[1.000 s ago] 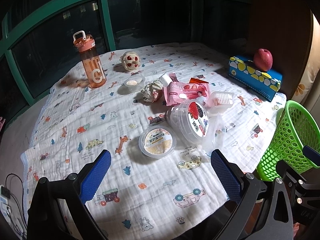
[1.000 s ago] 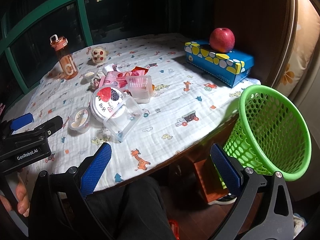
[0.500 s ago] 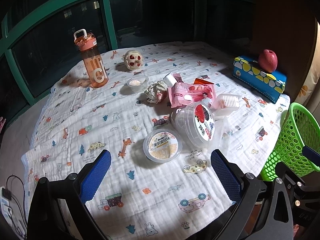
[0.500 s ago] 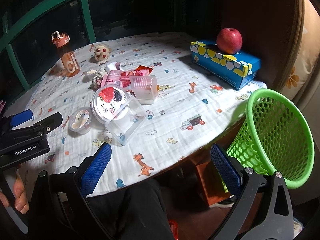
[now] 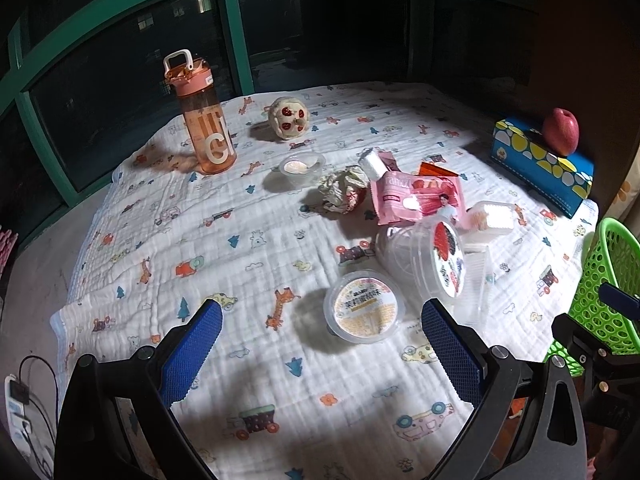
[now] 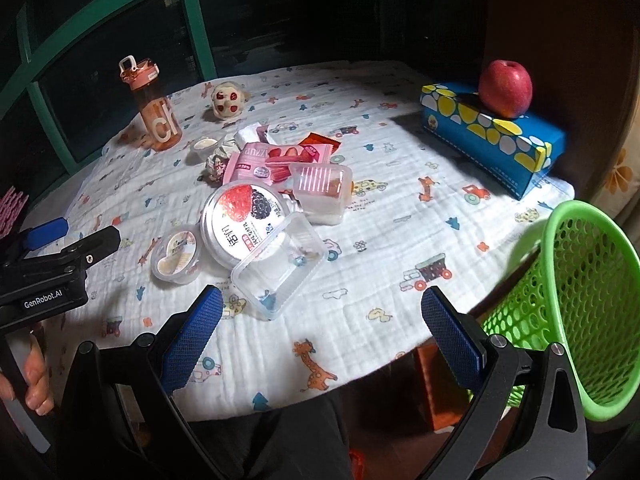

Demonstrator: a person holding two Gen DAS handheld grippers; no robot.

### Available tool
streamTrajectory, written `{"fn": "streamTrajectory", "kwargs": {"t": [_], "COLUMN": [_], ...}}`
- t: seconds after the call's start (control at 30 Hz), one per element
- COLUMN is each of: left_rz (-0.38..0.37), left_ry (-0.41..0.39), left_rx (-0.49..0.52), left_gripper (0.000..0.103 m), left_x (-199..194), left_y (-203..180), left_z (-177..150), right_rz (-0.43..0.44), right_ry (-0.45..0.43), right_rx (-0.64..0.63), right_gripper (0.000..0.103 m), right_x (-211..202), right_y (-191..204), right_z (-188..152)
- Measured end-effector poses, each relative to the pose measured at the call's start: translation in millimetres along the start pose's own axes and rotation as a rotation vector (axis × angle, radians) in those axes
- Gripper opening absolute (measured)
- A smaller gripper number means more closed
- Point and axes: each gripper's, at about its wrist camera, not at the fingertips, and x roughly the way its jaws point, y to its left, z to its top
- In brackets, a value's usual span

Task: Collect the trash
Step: 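Reach the right gripper to the clear plastic tray and grasp it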

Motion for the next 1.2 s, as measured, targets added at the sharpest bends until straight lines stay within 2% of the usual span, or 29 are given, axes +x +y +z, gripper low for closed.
{"fn": "streamTrajectory", "kwargs": {"t": [0.23, 0.63, 0.87, 1.03, 1.1, 1.2], "left_rz": [0.017, 0.014, 0.004, -0.001, -0.004, -0.005], "left_ry": [0.006, 0.02, 0.026, 0.019, 0.018, 0.014], "left_rx": [-0.028, -0.065, -0.082, -0.074, -0.072, -0.066], "left_gripper": [0.097, 0.097, 0.097, 0.097, 0.097, 0.097], "left_x": [9, 24, 31, 33, 33, 33], "left_y": [20, 39, 46, 45, 44, 43], "left_z": [6, 5, 5, 8, 10, 11], "right_rz": [0.103, 0.312, 0.337, 0.326, 0.322, 0.345], "right_ry": [0.076, 0.229, 0.23, 0.235, 0.238, 0.245], "right_rx": [0.053, 0.338, 0.388, 0.356, 0.345, 0.358], "right_gripper": [0.098, 0.085, 0.082, 0.073, 0.062, 0.05], "right_x": [35, 92, 107, 117, 119, 122], "right_y": [-2, -15, -15, -9, -7, -9], "right_z": [5, 9, 15, 21, 21, 19]}}
